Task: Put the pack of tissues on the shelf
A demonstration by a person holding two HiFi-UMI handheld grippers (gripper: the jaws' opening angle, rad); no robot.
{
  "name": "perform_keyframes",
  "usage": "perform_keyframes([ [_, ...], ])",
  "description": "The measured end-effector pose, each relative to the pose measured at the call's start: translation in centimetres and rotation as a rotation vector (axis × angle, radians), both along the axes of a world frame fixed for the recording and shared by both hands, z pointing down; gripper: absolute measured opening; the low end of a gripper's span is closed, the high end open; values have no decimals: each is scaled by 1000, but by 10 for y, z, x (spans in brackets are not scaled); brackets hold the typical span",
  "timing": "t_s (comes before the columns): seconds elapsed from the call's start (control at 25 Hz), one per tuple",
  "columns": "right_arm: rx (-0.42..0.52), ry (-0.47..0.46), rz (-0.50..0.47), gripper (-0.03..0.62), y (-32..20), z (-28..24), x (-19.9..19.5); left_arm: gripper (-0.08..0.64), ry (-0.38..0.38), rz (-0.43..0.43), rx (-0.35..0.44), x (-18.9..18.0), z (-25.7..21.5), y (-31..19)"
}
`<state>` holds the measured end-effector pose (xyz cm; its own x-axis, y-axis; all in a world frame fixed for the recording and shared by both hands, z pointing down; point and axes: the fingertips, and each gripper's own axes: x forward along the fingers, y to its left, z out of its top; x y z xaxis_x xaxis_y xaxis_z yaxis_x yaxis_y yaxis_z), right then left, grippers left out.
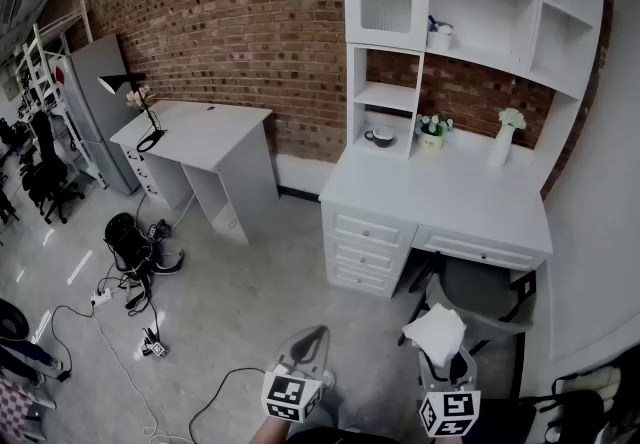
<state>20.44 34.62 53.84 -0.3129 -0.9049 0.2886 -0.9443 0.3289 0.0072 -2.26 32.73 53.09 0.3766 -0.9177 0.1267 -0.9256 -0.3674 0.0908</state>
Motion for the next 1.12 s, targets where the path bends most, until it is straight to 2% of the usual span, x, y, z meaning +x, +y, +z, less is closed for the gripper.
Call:
perform_keyframes([
  [0.12, 7, -2, 10, 256, -6, 1, -1, 12, 30, 11, -14, 4, 7, -3],
  [0.4, -10, -15, -17, 270, -28, 2, -15, 12, 29, 50, -18, 8, 9, -29],
  [0.84, 32, -47, 15, 273, -98, -7, -48, 12, 8, 87, -10, -22, 8, -109],
  [1.12, 8, -55, 55, 276, -130, -8, -76, 12, 17, 142, -10, -40, 6, -147],
])
